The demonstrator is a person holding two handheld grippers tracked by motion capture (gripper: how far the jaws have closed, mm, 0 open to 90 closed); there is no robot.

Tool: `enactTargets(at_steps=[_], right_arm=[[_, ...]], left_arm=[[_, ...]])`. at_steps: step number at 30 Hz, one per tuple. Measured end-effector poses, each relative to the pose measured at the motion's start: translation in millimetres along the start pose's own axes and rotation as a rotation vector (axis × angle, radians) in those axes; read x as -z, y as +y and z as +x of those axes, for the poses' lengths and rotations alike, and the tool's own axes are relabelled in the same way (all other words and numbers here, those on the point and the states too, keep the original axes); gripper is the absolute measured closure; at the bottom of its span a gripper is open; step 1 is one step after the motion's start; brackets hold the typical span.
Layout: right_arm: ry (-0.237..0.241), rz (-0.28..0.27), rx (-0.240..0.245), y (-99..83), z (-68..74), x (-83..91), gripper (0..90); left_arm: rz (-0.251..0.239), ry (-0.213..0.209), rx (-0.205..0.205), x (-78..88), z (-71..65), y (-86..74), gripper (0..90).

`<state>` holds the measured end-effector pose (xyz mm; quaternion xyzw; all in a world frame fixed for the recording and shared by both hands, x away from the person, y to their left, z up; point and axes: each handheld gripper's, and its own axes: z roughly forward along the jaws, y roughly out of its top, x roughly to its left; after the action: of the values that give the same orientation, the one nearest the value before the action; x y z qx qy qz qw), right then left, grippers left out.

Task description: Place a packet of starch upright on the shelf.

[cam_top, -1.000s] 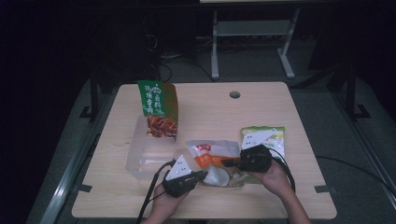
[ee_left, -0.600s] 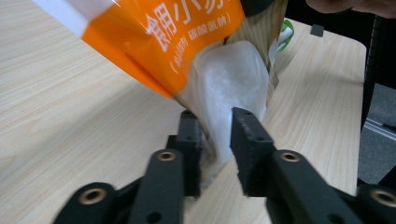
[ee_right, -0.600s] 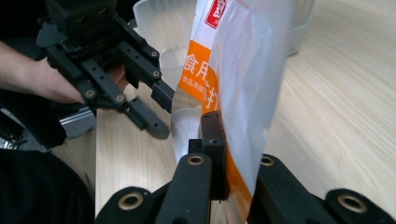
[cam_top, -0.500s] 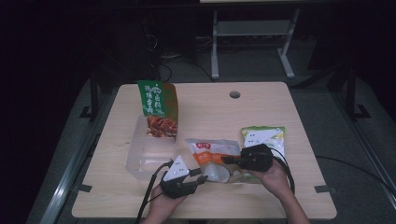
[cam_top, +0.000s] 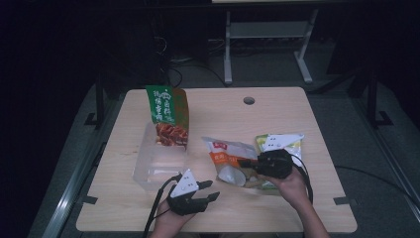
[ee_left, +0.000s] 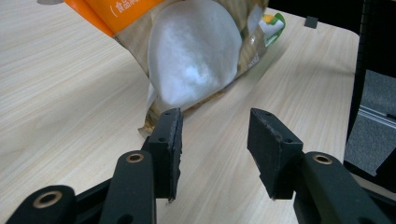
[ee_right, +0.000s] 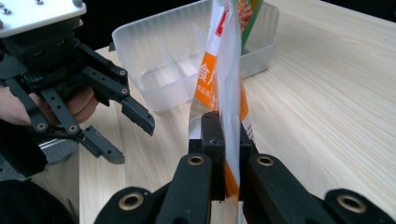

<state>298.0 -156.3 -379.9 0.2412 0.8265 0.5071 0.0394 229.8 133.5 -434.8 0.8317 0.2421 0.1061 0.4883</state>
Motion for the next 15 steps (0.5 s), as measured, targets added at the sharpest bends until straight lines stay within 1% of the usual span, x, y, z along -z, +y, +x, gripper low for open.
enactTargets(at_steps=[2,4,8,11,15], right_arm=[[-0.003,-0.002,0.001,1.7,0.0,0.0,89.9],[-0.007,-0.006,0.001,4.3,0.1,-0.1,89.9],[-0.008,-0.014,0.007,11.7,0.3,-0.4,89.9],[-0.005,-0.018,0.002,17.3,0.2,-1.7,89.9],[-0.003,-0.010,0.009,26.7,0.4,-5.2,89.9]], left_arm=[[0.001,0.000,-0.005,1.1,-0.4,-0.1,54.3],[-0.003,-0.006,0.003,2.4,-1.5,-0.6,53.9],[0.000,-0.005,-0.009,4.1,-2.6,-0.7,53.4],[-0.003,-0.008,-0.012,4.3,-3.8,-0.8,53.2],[-0.003,-0.012,-0.018,3.8,-6.4,-1.0,53.0]])
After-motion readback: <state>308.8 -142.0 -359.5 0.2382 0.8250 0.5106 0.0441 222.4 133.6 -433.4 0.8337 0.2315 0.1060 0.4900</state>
